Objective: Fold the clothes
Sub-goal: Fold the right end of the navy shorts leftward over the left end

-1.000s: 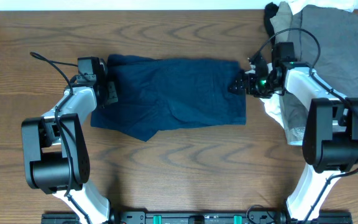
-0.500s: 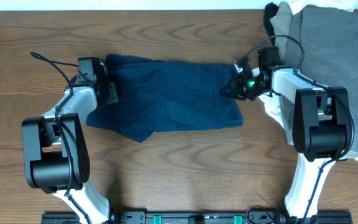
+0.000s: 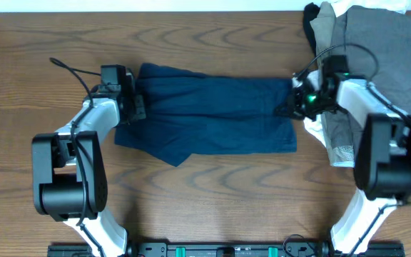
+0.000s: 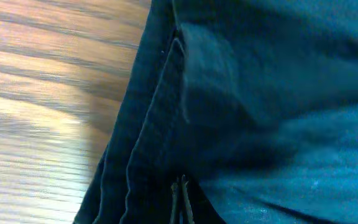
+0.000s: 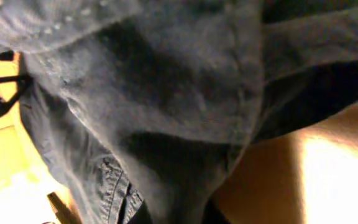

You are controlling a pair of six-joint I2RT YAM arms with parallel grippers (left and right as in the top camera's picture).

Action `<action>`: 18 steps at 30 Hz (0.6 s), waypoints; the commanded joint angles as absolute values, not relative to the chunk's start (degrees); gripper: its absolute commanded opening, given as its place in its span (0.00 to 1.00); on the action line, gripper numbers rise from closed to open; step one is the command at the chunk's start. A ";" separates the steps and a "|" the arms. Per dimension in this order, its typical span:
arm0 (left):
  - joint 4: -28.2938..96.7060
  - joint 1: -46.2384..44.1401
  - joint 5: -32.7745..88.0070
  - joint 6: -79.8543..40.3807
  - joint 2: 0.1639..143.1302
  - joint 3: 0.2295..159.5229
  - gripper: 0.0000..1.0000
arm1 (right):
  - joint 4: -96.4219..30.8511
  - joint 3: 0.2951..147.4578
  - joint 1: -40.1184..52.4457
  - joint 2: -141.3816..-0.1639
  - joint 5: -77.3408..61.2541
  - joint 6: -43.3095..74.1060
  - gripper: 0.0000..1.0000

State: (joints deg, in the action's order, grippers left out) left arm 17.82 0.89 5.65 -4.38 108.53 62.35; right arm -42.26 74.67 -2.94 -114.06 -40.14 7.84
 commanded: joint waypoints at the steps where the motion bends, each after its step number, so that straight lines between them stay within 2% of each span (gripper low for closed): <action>1: 19.25 -0.14 3.44 -5.02 109.73 61.73 0.06 | -43.66 77.08 -5.28 -108.88 -34.98 5.15 0.01; 6: 19.25 -3.51 4.95 -7.22 109.73 61.73 0.06 | -48.07 81.52 -3.90 -107.57 -34.76 4.56 0.01; 11: 19.18 -6.24 4.95 -7.90 109.73 61.73 0.06 | -49.10 85.86 2.00 -107.57 -34.74 5.89 0.01; 18: 18.92 -6.83 4.95 -9.69 109.73 61.73 0.06 | -39.62 88.55 14.06 -107.61 -33.54 19.05 0.01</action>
